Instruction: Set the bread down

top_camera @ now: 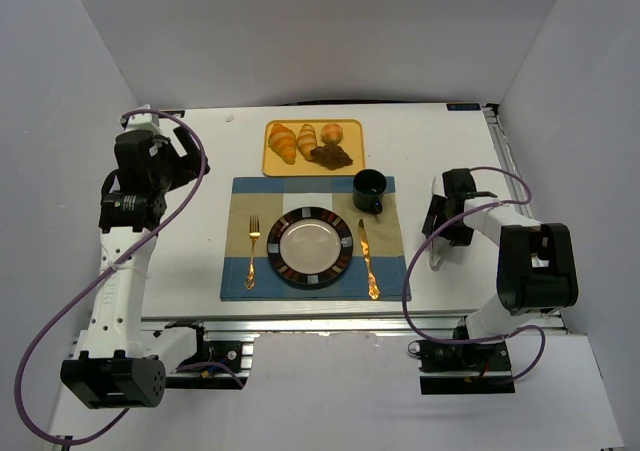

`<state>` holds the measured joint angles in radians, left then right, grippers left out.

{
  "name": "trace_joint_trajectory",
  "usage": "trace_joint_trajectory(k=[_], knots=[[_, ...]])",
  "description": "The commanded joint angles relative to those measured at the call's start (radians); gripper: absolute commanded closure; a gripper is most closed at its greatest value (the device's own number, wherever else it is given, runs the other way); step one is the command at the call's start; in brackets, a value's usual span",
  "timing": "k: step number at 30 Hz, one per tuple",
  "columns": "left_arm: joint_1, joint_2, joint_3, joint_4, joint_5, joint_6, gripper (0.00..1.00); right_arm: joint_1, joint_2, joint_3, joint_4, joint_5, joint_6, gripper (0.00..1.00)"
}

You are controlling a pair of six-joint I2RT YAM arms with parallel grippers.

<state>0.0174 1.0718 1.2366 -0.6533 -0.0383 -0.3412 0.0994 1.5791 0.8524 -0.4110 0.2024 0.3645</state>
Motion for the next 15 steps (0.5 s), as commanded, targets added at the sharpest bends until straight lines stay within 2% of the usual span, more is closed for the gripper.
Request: trace_joint_trajectory(k=[1, 3, 9, 13, 15], knots=[[-0.002, -0.018, 0.0, -0.011, -0.009, 0.013, 0.02, -0.001, 0.053, -0.041, 0.051, 0.005, 0.047, 0.29], [-0.002, -0.018, 0.003, -0.009, -0.012, 0.014, 0.02, -0.001, 0.038, -0.024, 0.028, 0.025, 0.05, 0.36], [-0.002, -0.019, 0.014, -0.008, -0.015, 0.018, 0.02, -0.001, -0.14, 0.071, -0.135, 0.118, 0.042, 0.42], [-0.002, -0.027, 0.021, -0.002, -0.012, 0.014, 0.02, 0.002, -0.284, 0.219, -0.241, 0.065, 0.01, 0.46], [-0.002, -0.03, 0.023, 0.003, -0.009, 0.013, 0.02, 0.008, -0.301, 0.278, -0.302, 0.037, -0.004, 0.47]])
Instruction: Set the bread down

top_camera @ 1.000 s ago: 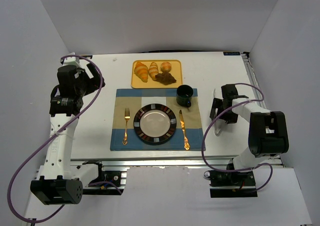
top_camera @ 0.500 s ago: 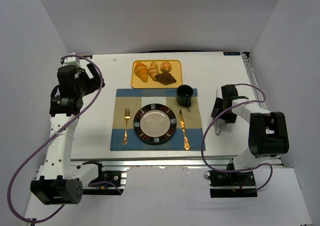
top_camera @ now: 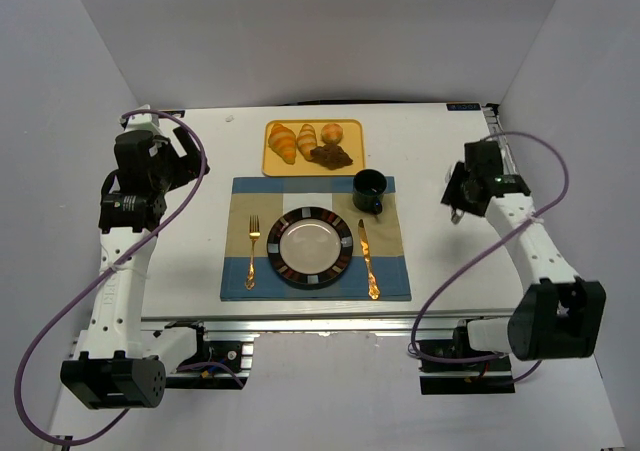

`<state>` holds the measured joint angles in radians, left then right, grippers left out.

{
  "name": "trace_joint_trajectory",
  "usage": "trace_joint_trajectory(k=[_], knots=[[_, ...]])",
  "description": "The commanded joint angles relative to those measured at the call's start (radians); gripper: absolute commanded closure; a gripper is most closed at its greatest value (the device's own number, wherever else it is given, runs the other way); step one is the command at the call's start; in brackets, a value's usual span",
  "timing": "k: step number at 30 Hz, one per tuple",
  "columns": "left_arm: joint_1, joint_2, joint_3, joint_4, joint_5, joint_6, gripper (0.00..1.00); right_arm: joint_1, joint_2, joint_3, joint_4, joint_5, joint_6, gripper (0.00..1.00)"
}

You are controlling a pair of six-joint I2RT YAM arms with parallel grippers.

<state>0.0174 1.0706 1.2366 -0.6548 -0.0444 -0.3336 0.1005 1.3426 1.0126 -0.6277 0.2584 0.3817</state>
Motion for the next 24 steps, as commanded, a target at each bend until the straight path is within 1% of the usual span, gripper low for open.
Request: trace_joint_trajectory(k=[1, 4, 6, 7, 8, 9, 10, 11, 13, 14, 15, 17, 19, 20, 21, 24], knots=[[-0.002, -0.031, 0.024, 0.006, -0.002, 0.005, 0.02, 0.011, -0.069, 0.17, -0.101, -0.042, -0.029, 0.47], [-0.002, -0.034, 0.024, 0.017, 0.009, 0.002, 0.02, 0.024, -0.045, 0.256, -0.168, -0.102, -0.055, 0.47], [-0.002, -0.034, 0.024, 0.027, 0.02, -0.001, 0.02, 0.037, -0.022, 0.352, -0.191, -0.142, -0.067, 0.48], [-0.002, -0.034, 0.027, 0.029, 0.026, -0.001, 0.02, 0.042, 0.005, 0.388, -0.196, -0.209, -0.079, 0.48], [-0.002, -0.031, 0.032, 0.032, 0.04, -0.002, 0.02, 0.054, 0.026, 0.464, -0.201, -0.24, -0.087, 0.49], [-0.004, -0.029, 0.037, 0.034, 0.043, -0.002, 0.02, 0.062, 0.073, 0.506, -0.205, -0.304, -0.102, 0.49], [-0.002, -0.028, 0.038, 0.034, 0.043, -0.002, 0.02, 0.085, 0.098, 0.547, -0.211, -0.33, -0.115, 0.49], [-0.002, -0.023, 0.043, 0.031, 0.043, -0.001, 0.02, 0.099, 0.127, 0.626, -0.213, -0.344, -0.125, 0.49], [-0.002, -0.02, 0.05, 0.018, 0.044, 0.005, 0.02, 0.134, 0.211, 0.704, -0.213, -0.389, -0.161, 0.5], [-0.002, -0.017, 0.055, 0.015, 0.044, 0.008, 0.02, 0.146, 0.242, 0.777, -0.214, -0.404, -0.173, 0.5], [-0.035, -0.017, 0.06, 0.012, 0.043, 0.011, 0.02, 0.157, 0.301, 0.812, -0.214, -0.445, -0.213, 0.5], [-0.036, -0.011, 0.067, 0.004, 0.044, 0.021, 0.02, 0.194, 0.361, 0.912, -0.224, -0.461, -0.254, 0.5], [-0.039, -0.005, 0.073, 0.0, 0.043, 0.024, 0.02, 0.218, 0.456, 0.983, -0.242, -0.489, -0.326, 0.5], [-0.042, -0.001, 0.078, -0.002, 0.073, 0.025, 0.02, 0.223, 0.486, 1.013, -0.253, -0.496, -0.34, 0.5], [-0.042, 0.008, 0.087, -0.003, 0.074, 0.028, 0.02, 0.223, 0.519, 1.032, -0.241, -0.531, -0.342, 0.5], [-0.042, 0.022, 0.11, -0.017, 0.075, 0.034, 0.02, 0.241, 0.59, 1.087, -0.26, -0.522, -0.362, 0.49]])
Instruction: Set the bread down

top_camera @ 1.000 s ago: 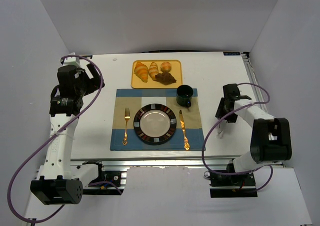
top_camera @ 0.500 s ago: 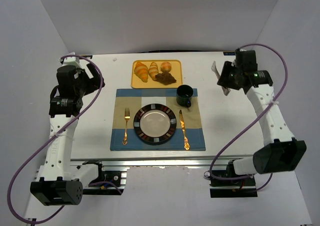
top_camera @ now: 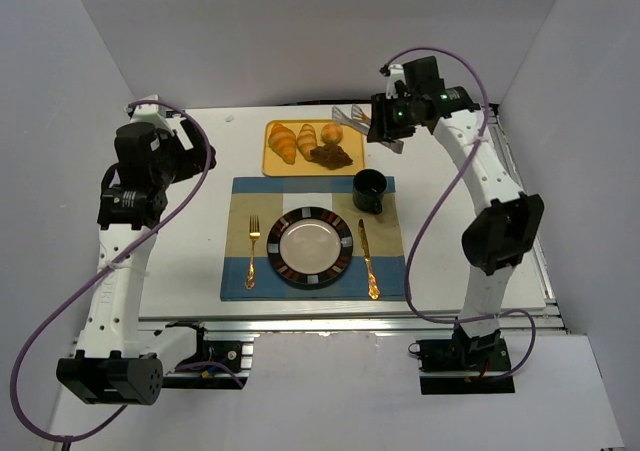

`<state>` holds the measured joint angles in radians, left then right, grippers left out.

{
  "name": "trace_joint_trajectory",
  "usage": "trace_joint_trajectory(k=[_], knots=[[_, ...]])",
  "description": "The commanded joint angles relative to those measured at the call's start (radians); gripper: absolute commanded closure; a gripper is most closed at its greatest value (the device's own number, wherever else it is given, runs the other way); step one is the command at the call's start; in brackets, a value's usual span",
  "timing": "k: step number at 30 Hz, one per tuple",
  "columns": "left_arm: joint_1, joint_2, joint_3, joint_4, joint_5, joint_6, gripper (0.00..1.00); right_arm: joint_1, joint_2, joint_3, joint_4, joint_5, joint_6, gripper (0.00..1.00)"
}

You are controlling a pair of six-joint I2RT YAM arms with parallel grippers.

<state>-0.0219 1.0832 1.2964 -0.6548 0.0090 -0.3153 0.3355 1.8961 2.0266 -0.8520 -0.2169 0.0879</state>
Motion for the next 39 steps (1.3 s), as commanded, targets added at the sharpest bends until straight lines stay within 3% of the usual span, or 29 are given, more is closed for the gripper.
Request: trace_joint_trajectory(k=[1, 8, 24, 39], knots=[[-0.004, 0.017, 0.053, -0.02, 0.023, 0.021, 0.02, 0.019, 0.047, 0.076, -0.035, -0.045, -0.08, 0.49], [-0.013, 0.032, 0.049, -0.02, 0.034, 0.019, 0.02, 0.074, 0.167, 0.112, -0.033, -0.02, -0.122, 0.48], [-0.053, 0.044, 0.026, -0.02, 0.023, 0.036, 0.02, 0.115, 0.192, 0.02, 0.036, 0.175, -0.22, 0.46], [-0.053, 0.043, 0.017, -0.029, 0.009, 0.051, 0.02, 0.123, 0.21, -0.016, 0.03, 0.07, -0.266, 0.37]])
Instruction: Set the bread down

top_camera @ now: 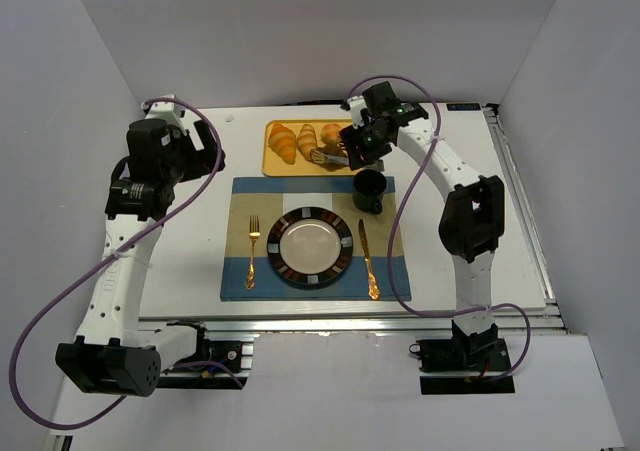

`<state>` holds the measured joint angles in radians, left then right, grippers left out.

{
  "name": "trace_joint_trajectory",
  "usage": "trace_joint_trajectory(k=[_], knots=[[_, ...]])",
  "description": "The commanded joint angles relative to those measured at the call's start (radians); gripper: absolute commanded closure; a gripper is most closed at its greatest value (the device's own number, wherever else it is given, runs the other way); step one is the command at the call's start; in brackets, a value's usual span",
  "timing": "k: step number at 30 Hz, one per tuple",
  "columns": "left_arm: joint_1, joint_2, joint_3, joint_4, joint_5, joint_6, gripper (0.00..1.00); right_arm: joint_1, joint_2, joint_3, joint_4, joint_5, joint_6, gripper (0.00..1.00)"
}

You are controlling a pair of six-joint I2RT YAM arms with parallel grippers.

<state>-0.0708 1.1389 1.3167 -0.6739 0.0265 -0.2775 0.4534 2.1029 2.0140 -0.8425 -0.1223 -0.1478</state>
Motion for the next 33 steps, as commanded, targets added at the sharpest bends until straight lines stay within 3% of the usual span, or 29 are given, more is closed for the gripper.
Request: trace_joint_trajectory(k=[1, 7, 14, 24, 33], knots=[[-0.004, -0.014, -0.004, -0.01, -0.01, 0.015, 0.02, 0.004, 0.006, -0.011, 0.02, -0.022, -0.032, 0.37], [-0.006, -0.011, -0.005, -0.007, -0.01, 0.015, 0.02, 0.004, 0.02, -0.02, 0.01, -0.028, -0.03, 0.44], [-0.006, -0.018, -0.008, -0.01, -0.013, 0.018, 0.02, 0.007, 0.012, -0.026, 0.006, 0.022, -0.024, 0.64], [-0.011, -0.03, 0.012, -0.049, -0.011, 0.031, 0.02, 0.027, -0.144, 0.083, -0.006, 0.145, 0.066, 0.68], [-0.012, -0.096, -0.004, -0.055, -0.013, 0.014, 0.02, 0.152, -0.384, -0.17, 0.02, 0.158, 0.172, 0.68]])
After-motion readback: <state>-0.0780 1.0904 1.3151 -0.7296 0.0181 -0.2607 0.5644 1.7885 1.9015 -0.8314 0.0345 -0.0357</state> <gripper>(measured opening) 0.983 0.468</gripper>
